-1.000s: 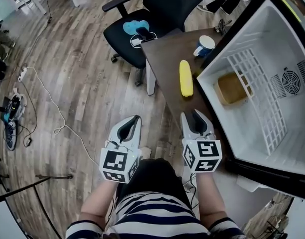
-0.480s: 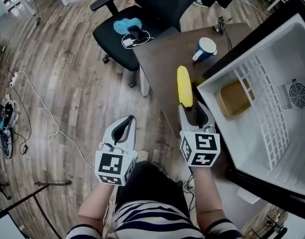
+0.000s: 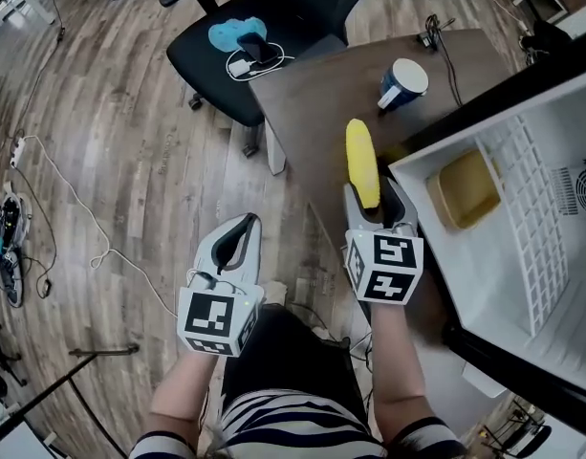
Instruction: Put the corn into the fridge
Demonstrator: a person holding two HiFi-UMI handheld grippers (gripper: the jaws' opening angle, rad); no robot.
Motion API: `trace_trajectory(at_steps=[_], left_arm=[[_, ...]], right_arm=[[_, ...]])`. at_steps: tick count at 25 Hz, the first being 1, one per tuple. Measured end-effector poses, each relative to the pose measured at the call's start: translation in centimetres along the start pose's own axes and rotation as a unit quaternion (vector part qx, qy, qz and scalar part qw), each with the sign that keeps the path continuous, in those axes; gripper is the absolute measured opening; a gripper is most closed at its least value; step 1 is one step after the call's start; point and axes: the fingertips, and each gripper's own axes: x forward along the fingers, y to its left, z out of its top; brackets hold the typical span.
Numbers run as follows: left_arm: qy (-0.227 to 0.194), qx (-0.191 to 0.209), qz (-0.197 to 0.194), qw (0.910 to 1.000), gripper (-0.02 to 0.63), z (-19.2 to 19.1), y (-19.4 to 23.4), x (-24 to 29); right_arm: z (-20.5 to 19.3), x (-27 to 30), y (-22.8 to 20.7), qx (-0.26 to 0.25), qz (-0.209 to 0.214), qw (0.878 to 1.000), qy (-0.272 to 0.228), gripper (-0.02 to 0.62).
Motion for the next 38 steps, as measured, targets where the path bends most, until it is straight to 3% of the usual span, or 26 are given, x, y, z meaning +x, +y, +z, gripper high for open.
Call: trace_trajectory(at_steps=[21, 38], left_arm=[[-0.002, -0.018, 0.0, 0.9998, 0.0, -1.2, 0.1, 1.3], [-0.019, -0.003, 0.004, 0.9998, 0.0, 0.8, 1.2, -0.5]], right_arm=[[-1.2, 3.1, -0.4, -0.02, -0.026, 0.999, 0.037, 0.25], [-0.7, 0.1, 1.0, -0.008, -0.005, 1.0, 0.008, 0.249]])
